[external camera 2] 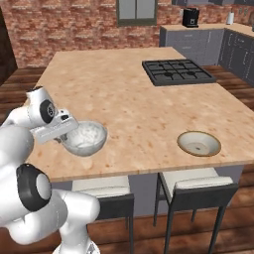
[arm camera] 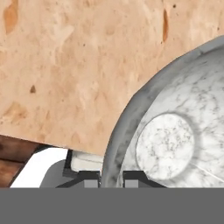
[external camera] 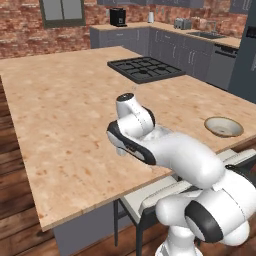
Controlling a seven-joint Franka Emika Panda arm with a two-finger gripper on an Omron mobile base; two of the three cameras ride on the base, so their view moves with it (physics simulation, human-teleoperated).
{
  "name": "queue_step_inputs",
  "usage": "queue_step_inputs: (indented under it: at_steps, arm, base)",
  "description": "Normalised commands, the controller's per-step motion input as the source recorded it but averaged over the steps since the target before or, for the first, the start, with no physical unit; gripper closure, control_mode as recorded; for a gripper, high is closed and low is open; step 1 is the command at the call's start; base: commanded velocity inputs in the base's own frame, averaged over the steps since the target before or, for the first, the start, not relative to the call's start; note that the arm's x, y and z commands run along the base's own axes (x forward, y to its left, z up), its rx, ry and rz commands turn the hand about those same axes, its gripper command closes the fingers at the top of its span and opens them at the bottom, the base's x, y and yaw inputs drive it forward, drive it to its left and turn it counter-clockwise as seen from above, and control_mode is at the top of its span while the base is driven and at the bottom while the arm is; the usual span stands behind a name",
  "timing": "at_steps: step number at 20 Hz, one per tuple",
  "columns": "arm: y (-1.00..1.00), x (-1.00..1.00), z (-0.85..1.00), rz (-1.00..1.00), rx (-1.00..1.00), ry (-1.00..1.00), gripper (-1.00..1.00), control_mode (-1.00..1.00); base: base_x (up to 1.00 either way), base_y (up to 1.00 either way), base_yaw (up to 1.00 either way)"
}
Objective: Pick up the bowls from the cabinet and place each bowl in front of a stool on the dining counter.
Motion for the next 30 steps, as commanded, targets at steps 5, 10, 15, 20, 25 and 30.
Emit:
queue_step_inputs:
  at_steps: [5,10,15,20,25,30]
  arm:
    - [0.0,0.62,-0.63,-0.05,0.0,0.0,1.0,-1.0]
    - [0.0,0.56,-0.49,-0.06,-0.01,0.01,1.0,-1.0]
    - [0.0,0.51,-0.44,-0.05,-0.02,0.04,1.0,-1.0]
    - [0.0,0.44,-0.35,-0.07,-0.04,0.07,1.0,-1.0]
    - [0.0,0.27,-0.28,-0.07,-0.02,0.07,1.0,-1.0]
    - [-0.05,0.0,-0.04,-0.01,0.13,-0.03,1.0,-1.0]
  base:
    - [0.0,0.0,0.0]
    - [0.0,0.0,0.0]
    - [0.0,0.0,0.0]
    - [0.0,0.0,0.0]
    - [0.0,0.0,0.0]
    - [0.0,0.0,0.0]
